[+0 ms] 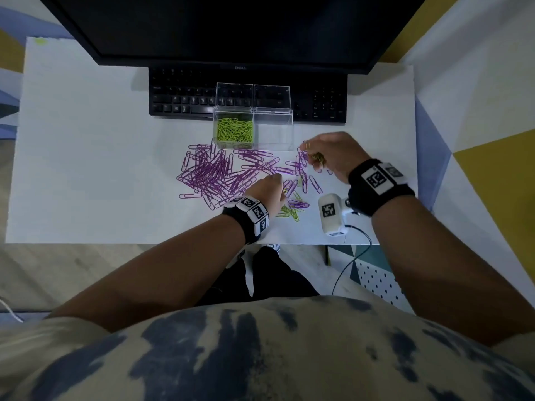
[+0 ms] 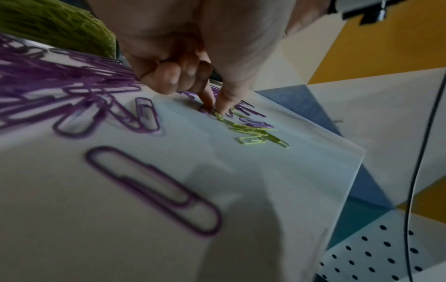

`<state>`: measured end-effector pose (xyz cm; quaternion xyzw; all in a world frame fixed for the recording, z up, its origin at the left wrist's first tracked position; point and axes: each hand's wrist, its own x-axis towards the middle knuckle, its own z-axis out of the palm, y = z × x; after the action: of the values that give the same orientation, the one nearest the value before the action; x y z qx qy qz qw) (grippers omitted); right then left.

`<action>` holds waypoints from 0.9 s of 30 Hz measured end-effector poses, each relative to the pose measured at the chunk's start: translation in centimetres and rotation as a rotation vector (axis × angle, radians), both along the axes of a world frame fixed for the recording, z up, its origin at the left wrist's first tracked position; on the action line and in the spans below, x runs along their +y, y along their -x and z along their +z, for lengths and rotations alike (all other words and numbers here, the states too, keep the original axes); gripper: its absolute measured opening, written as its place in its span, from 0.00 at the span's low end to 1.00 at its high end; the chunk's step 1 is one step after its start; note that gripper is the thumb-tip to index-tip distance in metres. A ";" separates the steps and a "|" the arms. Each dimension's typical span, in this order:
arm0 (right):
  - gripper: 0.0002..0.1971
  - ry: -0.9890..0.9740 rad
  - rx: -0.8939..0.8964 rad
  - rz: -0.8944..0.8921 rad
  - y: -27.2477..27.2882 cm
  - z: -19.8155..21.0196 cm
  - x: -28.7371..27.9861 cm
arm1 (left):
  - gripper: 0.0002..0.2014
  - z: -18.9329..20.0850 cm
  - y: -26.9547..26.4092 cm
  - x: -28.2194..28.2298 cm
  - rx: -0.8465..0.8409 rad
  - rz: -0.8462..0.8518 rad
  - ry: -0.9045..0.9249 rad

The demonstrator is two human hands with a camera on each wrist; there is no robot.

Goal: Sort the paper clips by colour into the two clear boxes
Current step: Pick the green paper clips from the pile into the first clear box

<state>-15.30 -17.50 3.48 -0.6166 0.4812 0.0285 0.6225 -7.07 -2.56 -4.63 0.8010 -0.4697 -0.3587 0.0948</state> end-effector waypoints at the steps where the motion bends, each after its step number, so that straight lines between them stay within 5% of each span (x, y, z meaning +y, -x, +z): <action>1: 0.07 -0.015 -0.024 0.018 -0.8 0.6 -0.2 | 0.10 0.0 -0.2 0.1 -0.001 -0.007 0.006; 7: 0.06 -0.023 -0.077 0.164 -8.0 2.5 -0.1 | 0.07 0.4 -2.2 1.4 0.018 -0.002 0.055; 18: 0.15 0.387 0.256 0.694 -16.2 -0.3 2.9 | 0.12 0.0 -2.9 3.0 -0.013 -0.085 0.052; 23: 0.18 0.301 0.129 0.567 -14.8 -0.2 2.5 | 0.13 0.1 -3.0 3.0 -0.044 -0.136 0.041; 27: 0.13 0.215 -0.017 0.276 -11.9 1.4 0.8 | 0.12 0.2 -3.2 2.6 -0.060 -0.192 0.073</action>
<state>-3.43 -16.73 4.85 -0.7399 0.3870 0.0570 0.5473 -3.84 0.02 -4.48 0.7586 -0.5598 -0.3248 0.0751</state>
